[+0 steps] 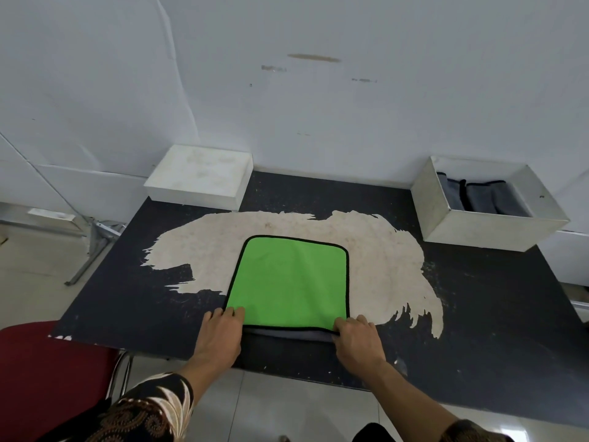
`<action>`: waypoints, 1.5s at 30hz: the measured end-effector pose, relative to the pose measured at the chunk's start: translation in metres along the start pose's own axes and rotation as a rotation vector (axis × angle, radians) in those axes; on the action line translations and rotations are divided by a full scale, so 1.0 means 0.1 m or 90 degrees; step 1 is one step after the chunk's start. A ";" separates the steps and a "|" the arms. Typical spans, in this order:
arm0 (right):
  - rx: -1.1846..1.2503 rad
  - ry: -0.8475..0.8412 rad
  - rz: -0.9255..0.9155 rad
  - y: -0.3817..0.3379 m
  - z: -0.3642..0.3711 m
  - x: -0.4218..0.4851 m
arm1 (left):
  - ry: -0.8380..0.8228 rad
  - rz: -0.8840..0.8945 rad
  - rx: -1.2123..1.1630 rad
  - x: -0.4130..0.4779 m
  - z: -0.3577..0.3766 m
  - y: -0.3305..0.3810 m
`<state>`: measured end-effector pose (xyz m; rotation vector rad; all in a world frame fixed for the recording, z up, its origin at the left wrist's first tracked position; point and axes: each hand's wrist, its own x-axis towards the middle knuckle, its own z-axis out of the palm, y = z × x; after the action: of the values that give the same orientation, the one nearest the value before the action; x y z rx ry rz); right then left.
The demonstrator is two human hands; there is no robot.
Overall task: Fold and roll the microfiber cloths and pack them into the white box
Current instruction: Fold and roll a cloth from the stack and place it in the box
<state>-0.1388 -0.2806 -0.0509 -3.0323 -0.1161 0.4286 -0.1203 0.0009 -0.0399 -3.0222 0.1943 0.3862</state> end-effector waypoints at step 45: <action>0.070 0.118 0.102 0.67 -0.02 0.45 | -0.022 0.105 -0.131 0.84 -0.04 0.10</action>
<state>-0.0914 -0.3435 -0.0672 -2.9636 0.1560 0.1554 -0.0405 -0.0194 -0.0587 -3.2079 0.4287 0.5007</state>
